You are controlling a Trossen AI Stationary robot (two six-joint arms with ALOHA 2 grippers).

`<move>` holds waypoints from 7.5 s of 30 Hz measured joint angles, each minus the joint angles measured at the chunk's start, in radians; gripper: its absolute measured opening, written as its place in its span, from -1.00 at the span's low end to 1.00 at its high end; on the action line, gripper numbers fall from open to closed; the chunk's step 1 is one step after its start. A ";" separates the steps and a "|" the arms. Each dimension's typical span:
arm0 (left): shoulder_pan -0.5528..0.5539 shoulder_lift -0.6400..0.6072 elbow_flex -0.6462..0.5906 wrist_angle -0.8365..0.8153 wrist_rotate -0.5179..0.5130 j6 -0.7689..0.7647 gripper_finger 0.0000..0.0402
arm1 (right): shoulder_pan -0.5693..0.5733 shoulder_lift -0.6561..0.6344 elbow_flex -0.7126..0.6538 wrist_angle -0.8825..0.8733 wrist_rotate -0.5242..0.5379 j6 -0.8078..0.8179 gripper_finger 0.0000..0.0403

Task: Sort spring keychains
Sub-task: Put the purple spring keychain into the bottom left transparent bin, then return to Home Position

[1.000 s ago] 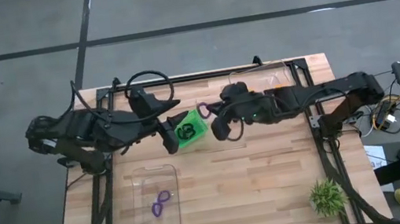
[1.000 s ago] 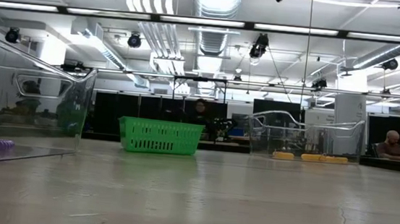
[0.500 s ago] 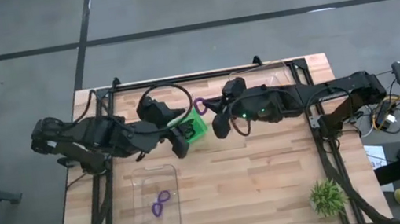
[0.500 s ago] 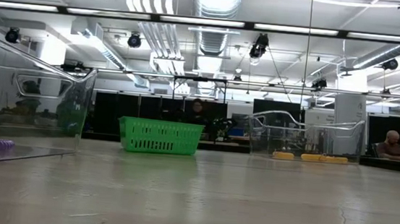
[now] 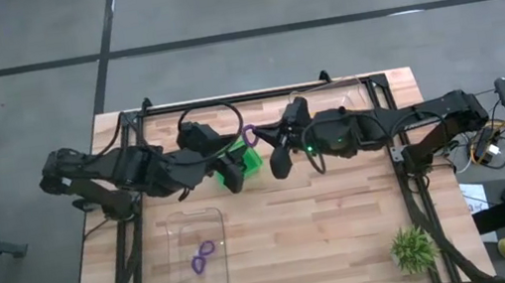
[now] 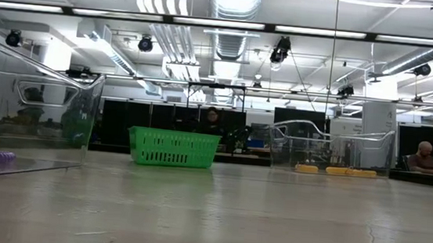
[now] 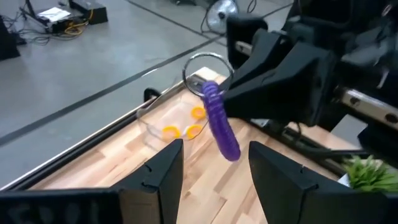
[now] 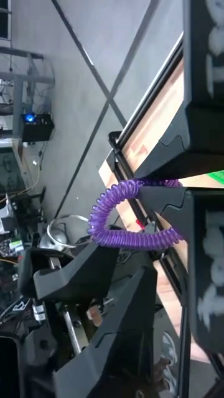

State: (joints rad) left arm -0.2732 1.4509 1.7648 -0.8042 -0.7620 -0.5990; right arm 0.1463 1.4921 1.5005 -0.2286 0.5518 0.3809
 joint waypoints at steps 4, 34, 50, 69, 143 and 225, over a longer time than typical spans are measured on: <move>0.001 0.000 0.000 0.042 0.006 0.021 -0.13 | 0.000 0.000 0.000 0.001 0.000 0.000 -0.96; 0.041 0.000 -0.003 0.044 0.083 0.048 -0.65 | 0.039 0.000 0.000 0.046 -0.002 -0.037 -0.96; 0.041 -0.003 0.051 -0.083 0.231 0.050 -0.92 | 0.038 -0.006 0.000 -0.019 0.049 -0.048 -0.60; 0.007 0.038 0.093 -0.616 1.009 -0.005 -0.92 | 0.005 0.003 -0.012 -0.482 -0.300 0.049 -0.23; 0.046 -0.271 -0.511 0.099 0.587 0.057 -1.00 | -0.067 -0.006 -0.035 -0.312 -0.328 -0.094 -0.96; 0.071 -1.262 -1.655 1.085 0.478 0.430 -1.00 | -0.131 -1.405 -1.218 0.026 -0.453 -0.295 -0.96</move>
State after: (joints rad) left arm -0.2024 0.1891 0.1100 0.2810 -0.2841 -0.1691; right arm 0.0151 0.0869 0.2827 -0.2027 0.0984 0.0856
